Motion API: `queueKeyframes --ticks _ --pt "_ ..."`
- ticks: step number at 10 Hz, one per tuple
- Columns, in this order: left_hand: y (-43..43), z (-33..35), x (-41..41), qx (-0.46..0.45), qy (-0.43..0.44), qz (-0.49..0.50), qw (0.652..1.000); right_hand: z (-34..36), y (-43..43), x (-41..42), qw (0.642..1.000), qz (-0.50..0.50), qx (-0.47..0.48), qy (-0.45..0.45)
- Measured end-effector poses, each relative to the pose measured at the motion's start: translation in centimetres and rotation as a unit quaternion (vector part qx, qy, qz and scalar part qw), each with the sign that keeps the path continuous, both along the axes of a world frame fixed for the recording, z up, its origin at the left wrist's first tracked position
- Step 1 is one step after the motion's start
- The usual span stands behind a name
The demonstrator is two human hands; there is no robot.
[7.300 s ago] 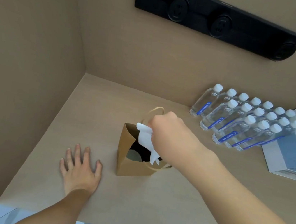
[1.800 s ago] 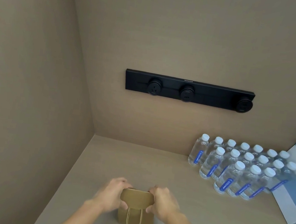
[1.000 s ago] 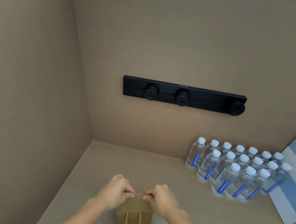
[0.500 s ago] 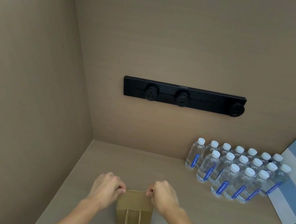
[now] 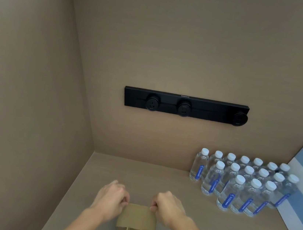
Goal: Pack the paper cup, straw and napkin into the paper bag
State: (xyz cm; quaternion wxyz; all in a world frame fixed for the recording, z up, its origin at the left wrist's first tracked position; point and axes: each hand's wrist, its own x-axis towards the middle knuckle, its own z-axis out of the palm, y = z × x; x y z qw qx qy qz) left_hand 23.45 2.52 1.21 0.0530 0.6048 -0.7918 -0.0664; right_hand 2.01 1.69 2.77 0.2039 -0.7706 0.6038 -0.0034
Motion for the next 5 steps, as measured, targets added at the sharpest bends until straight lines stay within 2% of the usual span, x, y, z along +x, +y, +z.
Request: queueKeyframes --ticks 1,3,5 --pt "-0.9 1.3 -1.2 0.053 -0.015 -0.016 0.998 1.0 -1.0 0.6 0.999 0.031 0.029 0.034" --pt "-3.2 4.5 -3.1 0.193 0.028 -0.021 0.981 3.5 -2.9 1.3 0.993 0.077 0.061 0.067" --pt "-7.9 13.3 -3.6 0.023 -0.009 0.012 1.000 11.7 -7.4 1.8 0.992 0.063 -0.085 0.064"
